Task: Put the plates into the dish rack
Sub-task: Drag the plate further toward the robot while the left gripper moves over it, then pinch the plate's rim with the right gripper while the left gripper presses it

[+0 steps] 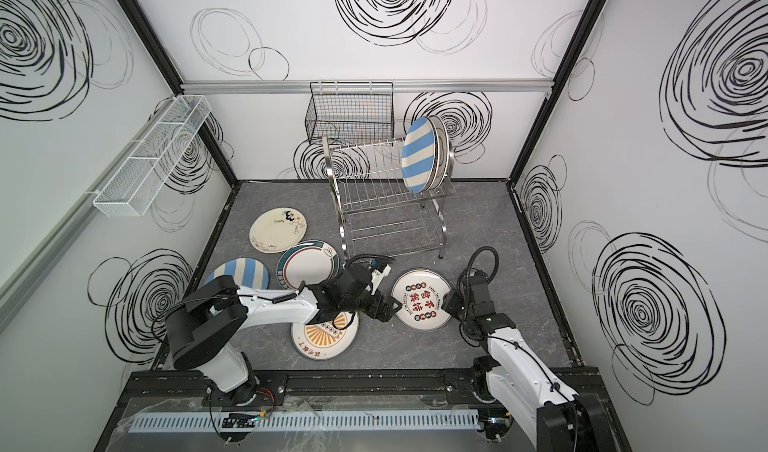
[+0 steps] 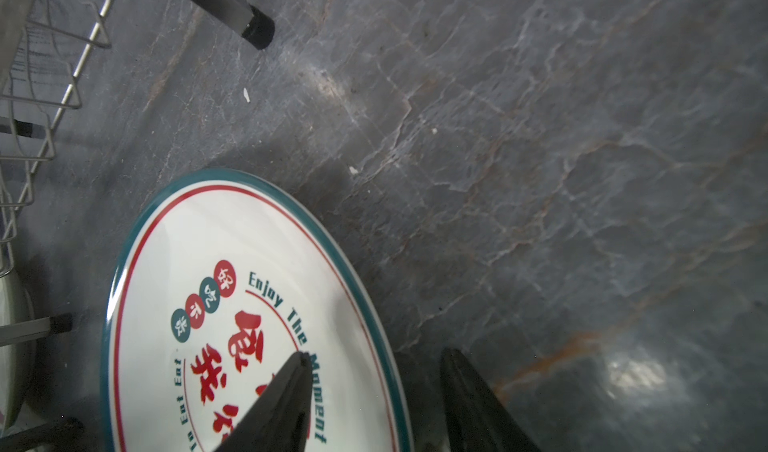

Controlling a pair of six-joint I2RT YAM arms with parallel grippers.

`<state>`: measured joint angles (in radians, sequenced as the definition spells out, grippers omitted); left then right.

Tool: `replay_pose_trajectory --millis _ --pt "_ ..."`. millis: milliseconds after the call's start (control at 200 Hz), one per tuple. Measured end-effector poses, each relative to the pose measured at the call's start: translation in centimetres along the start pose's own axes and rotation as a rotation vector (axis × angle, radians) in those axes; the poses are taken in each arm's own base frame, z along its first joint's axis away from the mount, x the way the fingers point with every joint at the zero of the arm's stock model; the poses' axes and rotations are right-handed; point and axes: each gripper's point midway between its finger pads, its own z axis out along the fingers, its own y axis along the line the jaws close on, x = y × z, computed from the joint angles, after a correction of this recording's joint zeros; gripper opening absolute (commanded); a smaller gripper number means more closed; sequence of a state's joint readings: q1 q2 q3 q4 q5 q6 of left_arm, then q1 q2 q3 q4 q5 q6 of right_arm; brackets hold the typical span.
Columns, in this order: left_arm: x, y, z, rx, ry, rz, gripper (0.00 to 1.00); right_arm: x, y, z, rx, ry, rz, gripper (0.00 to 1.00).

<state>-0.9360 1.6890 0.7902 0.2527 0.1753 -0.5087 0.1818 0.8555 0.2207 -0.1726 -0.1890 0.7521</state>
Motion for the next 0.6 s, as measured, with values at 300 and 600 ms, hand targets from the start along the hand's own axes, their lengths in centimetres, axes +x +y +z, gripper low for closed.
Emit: replay_pose_trajectory --millis 300,600 --pt "-0.4 -0.3 2.0 0.006 0.016 0.006 0.96 0.3 0.8 0.3 -0.047 0.028 -0.008 0.51" --pt "-0.2 -0.7 3.4 0.035 0.045 0.029 0.96 0.8 1.0 0.3 -0.105 0.040 0.006 0.39"
